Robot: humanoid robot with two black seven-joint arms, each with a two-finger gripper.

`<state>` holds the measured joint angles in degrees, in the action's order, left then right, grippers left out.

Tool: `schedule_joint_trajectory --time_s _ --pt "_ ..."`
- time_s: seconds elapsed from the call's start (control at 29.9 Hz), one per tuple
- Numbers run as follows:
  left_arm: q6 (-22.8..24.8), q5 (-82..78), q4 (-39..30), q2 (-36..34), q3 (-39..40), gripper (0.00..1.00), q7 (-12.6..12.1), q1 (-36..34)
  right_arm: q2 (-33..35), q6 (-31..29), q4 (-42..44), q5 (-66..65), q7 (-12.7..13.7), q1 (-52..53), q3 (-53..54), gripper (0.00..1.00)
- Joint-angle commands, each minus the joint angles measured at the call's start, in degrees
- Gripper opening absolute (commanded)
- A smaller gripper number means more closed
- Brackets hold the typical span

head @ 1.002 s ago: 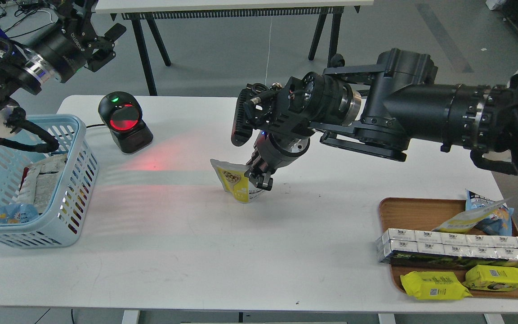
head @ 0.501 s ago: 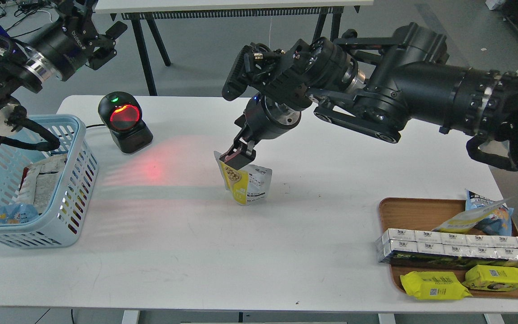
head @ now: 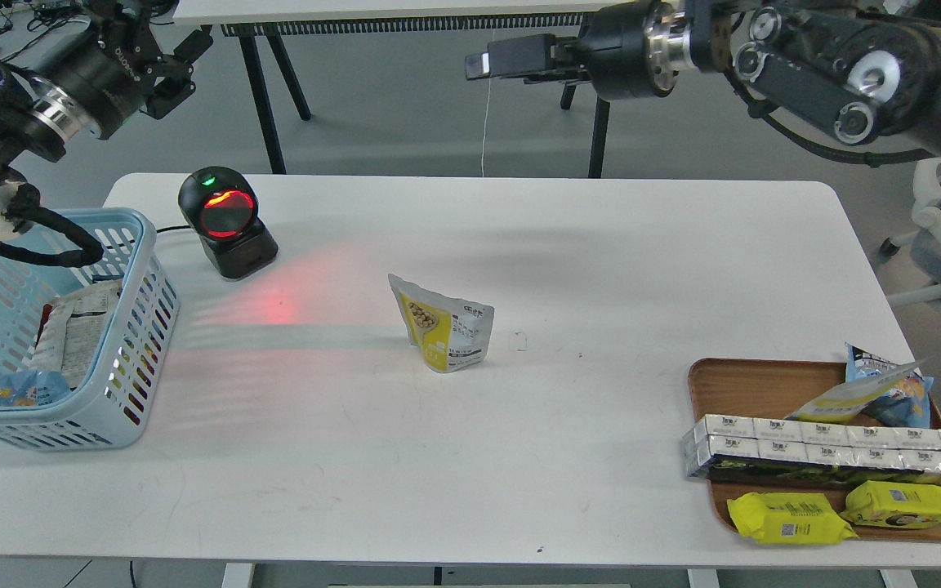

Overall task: Scan snack and place in basket
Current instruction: 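Release the bag on the table and raise the right gripper away, then reach the left gripper to the yellow bag on the table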

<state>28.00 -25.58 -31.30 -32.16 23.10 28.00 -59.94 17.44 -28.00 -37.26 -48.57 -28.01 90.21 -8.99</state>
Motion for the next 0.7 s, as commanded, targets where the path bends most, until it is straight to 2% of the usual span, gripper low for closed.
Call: schedule_joint_trajectory --time_s 0.0,0.13,0.23,0.47,0.57,0.67 --pt "0.0 0.0 -0.6 0.3 0.0 1.0 0.0 -0.6 7.6 0.0 -2.0 15.8 0.0 -4.1 0.9 0.97" --pt "0.0 -0.1 -1.4 -0.4 -0.3 1.0 0.0 -0.1 15.9 0.0 -8.6 28.1 0.0 -11.7 6.3 0.97" --pt "0.0 -0.2 -1.5 -0.5 -0.3 1.0 0.0 0.1 18.9 0.0 -11.9 32.9 0.0 -19.1 14.7 0.97" --pt "0.0 -0.4 -2.4 -1.3 0.0 1.0 0.0 -0.1 19.6 0.0 -13.5 33.5 0.0 -32.5 30.1 0.97" --pt "0.0 -2.9 -6.7 -2.5 -0.1 1.0 0.0 -1.1 20.3 0.0 -13.5 33.7 0.0 -33.4 30.8 0.97" --pt "0.0 -13.5 -11.8 -3.9 0.0 1.0 0.0 -5.1 20.8 0.0 -13.5 33.9 0.0 -33.4 31.0 0.97"
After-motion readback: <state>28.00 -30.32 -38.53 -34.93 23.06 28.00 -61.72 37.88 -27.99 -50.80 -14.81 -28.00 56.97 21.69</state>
